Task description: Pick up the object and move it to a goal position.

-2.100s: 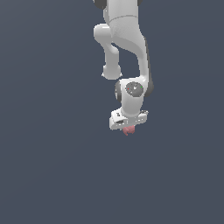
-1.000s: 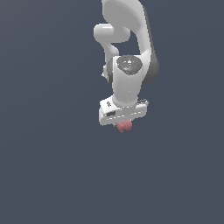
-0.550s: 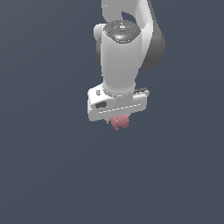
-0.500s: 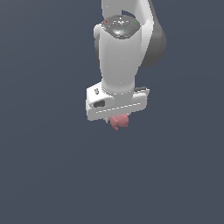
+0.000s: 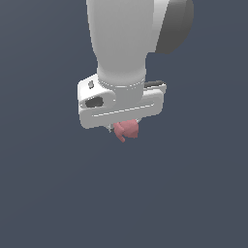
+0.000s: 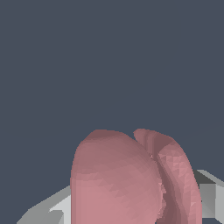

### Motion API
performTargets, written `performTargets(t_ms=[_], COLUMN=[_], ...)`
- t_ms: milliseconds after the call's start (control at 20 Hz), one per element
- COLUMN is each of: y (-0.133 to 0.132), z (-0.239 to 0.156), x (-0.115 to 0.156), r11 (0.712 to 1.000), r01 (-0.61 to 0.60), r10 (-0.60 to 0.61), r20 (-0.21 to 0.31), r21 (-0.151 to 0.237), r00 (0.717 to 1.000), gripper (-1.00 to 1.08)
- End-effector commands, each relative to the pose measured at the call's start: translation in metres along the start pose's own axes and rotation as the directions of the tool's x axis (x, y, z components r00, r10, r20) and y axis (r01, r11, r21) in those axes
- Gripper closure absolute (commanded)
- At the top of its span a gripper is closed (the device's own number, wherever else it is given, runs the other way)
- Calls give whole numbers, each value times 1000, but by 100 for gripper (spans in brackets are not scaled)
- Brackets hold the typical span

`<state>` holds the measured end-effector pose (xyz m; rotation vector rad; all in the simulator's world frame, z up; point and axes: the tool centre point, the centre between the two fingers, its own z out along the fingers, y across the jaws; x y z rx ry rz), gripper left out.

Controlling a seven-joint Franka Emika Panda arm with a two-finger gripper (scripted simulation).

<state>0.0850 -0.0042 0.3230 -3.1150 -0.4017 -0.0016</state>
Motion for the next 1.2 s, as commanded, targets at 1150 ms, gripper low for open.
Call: performTargets(t_ms=[1150], y=[25], z=[-58], x=[24], r11=[1000], r01=[0], r10=[0], r20=[1], r21=[0], r00=[1000], gripper=[108])
